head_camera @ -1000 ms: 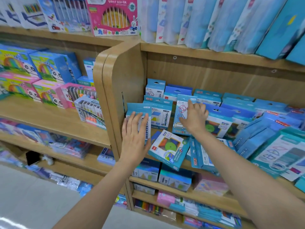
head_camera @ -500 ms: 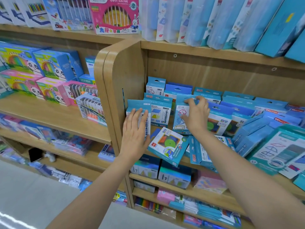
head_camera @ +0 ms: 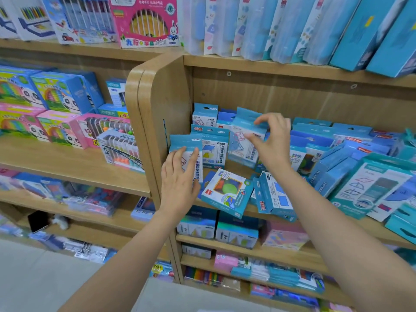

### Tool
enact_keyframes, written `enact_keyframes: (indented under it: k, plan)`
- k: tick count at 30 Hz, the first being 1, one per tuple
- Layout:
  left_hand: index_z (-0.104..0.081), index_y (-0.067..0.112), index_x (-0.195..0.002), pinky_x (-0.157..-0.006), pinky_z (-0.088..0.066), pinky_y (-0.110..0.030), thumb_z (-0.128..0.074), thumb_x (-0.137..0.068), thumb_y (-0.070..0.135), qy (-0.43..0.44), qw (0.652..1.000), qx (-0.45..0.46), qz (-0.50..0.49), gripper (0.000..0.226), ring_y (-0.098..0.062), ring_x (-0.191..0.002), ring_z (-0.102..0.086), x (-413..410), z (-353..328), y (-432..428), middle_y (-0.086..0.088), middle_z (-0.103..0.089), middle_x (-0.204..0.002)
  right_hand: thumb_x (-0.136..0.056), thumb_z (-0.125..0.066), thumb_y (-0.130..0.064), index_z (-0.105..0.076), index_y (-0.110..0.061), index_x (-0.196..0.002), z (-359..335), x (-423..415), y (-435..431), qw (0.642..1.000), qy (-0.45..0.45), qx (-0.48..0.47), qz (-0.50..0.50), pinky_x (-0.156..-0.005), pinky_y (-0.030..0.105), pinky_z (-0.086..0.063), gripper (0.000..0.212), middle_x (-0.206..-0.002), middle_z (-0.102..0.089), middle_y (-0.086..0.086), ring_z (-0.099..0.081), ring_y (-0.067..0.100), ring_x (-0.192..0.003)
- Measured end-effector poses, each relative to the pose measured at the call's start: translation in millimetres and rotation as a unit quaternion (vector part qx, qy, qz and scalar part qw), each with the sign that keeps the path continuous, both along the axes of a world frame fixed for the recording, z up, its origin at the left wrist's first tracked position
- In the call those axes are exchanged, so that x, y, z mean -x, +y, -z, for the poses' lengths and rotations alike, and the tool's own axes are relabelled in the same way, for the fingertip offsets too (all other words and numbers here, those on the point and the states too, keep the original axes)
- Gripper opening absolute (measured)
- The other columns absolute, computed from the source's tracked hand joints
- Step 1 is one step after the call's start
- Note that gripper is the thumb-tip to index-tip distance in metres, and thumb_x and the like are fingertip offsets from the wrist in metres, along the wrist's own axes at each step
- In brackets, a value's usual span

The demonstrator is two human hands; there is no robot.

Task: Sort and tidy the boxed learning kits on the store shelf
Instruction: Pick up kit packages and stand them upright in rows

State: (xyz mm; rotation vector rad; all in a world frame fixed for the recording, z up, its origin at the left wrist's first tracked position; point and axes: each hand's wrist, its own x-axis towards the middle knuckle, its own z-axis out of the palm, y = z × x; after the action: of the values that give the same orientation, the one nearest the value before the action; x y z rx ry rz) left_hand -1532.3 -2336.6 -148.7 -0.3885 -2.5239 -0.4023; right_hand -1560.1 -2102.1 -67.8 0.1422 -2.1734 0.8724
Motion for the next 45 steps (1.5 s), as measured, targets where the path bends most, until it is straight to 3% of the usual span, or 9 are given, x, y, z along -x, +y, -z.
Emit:
enact_keyframes:
  k: [8,14,19,26,35,38,40,42,45]
  plan:
    - [-0.035,0.020,-0.145,-0.111,-0.029,-0.045,-0.068,-0.078,0.018,-0.008,1.000,-0.010,0.012,0.075,-0.030,-0.135,-0.019,-0.8,-2.5,-4.3,-0.014,-0.034,-0.145,-0.074,-0.080,-0.024,-0.057,-0.022,-0.101,-1.7,0.9,-35.1,0.995,-0.039,0.035,-0.080,-0.077,0.016,-0.034,0.035,-0.099,-0.050,-0.016,-0.041,0.009,-0.091]
    - [-0.037,0.021,-0.143,-0.109,-0.032,-0.040,-0.066,-0.077,0.016,-0.001,1.000,0.005,0.019,0.072,-0.029,-0.132,-0.026,1.0,-5.0,-10.0,-0.012,-0.036,-0.142,-0.072,-0.081,-0.025,-0.060,-0.019,-0.102,19.0,28.3,-64.0,0.997,-0.029,0.031,-0.066,-0.083,0.027,-0.040,0.037,-0.104,-0.059,-0.006,-0.047,0.015,-0.098]
    - [-0.040,0.021,-0.142,-0.108,-0.033,-0.039,-0.065,-0.076,0.013,0.008,1.000,0.001,0.021,0.071,-0.029,-0.130,-0.030,4.7,-4.8,-11.8,-0.012,-0.039,-0.141,-0.078,-0.077,-0.024,-0.060,-0.023,-0.107,36.9,47.7,-76.9,0.983,-0.117,0.027,-0.139,-0.086,0.039,-0.048,0.034,-0.109,-0.058,-0.005,-0.051,0.016,-0.099]
    - [-0.038,0.021,-0.143,-0.111,-0.031,-0.042,-0.064,-0.075,0.012,0.010,1.000,-0.004,0.014,0.073,-0.031,-0.135,-0.027,6.7,-1.8,-8.7,-0.014,-0.037,-0.144,-0.090,-0.059,-0.006,-0.050,-0.013,-0.125,42.6,42.7,-75.9,0.954,-0.148,0.048,-0.258,-0.094,0.024,-0.049,0.037,-0.123,-0.051,-0.001,-0.053,0.007,-0.108]
    - [-0.026,0.020,-0.149,-0.116,-0.022,-0.049,-0.063,-0.079,0.013,0.007,1.000,0.024,0.014,0.080,-0.032,-0.145,-0.013,3.0,-2.4,-8.0,-0.013,-0.020,-0.155,-0.091,-0.057,-0.006,-0.052,-0.015,-0.125,53.0,37.5,-55.7,0.971,-0.154,0.073,-0.170,-0.095,0.035,-0.048,0.035,-0.122,-0.053,0.002,-0.055,0.009,-0.104]
    - [-0.021,0.022,-0.151,-0.120,-0.010,-0.045,-0.062,-0.081,0.017,0.000,0.999,0.048,0.020,0.082,-0.030,-0.148,-0.002,6.4,-5.9,-6.8,-0.011,-0.010,-0.159,-0.084,-0.066,-0.008,-0.047,-0.018,-0.131,50.6,47.2,-47.0,0.986,-0.126,0.050,-0.100,-0.104,0.042,-0.041,0.052,-0.133,-0.045,0.004,-0.044,0.018,-0.124]
    - [-0.021,0.022,-0.151,-0.120,-0.008,-0.045,-0.064,-0.081,0.017,-0.002,0.998,0.054,0.013,0.083,-0.030,-0.148,-0.002,9.6,-7.2,-4.7,-0.012,-0.011,-0.159,-0.080,-0.075,-0.014,-0.039,-0.021,-0.138,49.8,56.4,-46.1,0.977,-0.185,0.037,-0.095,-0.108,0.041,-0.038,0.069,-0.141,-0.042,0.005,-0.040,0.021,-0.132]
    - [-0.023,0.022,-0.151,-0.120,-0.008,-0.046,-0.068,-0.077,0.016,0.000,0.998,0.059,0.001,0.086,-0.032,-0.147,-0.006,11.1,-5.9,-1.9,-0.013,-0.015,-0.158,-0.077,-0.079,-0.016,-0.039,-0.024,-0.138,52.3,62.8,-48.2,0.961,-0.244,0.054,-0.114,-0.102,0.039,-0.044,0.073,-0.135,-0.052,0.004,-0.050,0.020,-0.123]
    - [-0.023,0.022,-0.151,-0.119,-0.012,-0.047,-0.074,-0.072,0.012,0.005,0.998,0.063,-0.022,0.095,-0.033,-0.146,-0.010,11.5,-1.3,1.4,-0.014,-0.019,-0.157,-0.076,-0.078,-0.013,-0.051,-0.020,-0.124,58.5,67.1,-45.2,0.972,-0.216,0.040,-0.086,-0.089,0.043,-0.052,0.055,-0.116,-0.062,0.003,-0.060,0.021,-0.104]
